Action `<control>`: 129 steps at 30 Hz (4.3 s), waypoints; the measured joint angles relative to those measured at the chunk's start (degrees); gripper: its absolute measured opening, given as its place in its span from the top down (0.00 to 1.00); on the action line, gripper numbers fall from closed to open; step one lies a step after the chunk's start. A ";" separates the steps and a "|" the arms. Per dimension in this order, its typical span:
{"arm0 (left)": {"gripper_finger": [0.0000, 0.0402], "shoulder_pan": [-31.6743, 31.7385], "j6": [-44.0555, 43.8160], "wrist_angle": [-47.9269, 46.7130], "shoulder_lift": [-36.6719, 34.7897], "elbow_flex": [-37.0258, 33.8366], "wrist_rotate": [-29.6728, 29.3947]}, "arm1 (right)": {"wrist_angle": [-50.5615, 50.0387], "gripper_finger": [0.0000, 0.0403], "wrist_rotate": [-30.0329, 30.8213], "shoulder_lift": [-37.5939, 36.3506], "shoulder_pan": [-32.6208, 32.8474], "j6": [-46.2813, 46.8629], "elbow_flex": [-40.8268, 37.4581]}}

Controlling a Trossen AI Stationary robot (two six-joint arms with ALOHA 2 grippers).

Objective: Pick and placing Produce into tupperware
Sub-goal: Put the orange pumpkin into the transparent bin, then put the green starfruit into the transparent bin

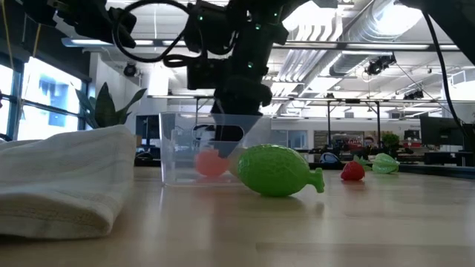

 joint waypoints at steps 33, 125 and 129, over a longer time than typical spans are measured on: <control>0.99 0.00 0.01 0.02 0.00 0.00 0.00 | -2.65 0.21 0.47 0.00 -2.56 1.81 2.25; 0.99 -0.02 0.02 0.00 0.00 0.02 -0.02 | -44.42 0.33 15.17 -10.08 -18.37 24.45 21.24; 0.99 0.00 0.02 0.04 0.00 0.02 -0.02 | -44.33 0.33 15.03 -14.81 -23.16 27.89 11.50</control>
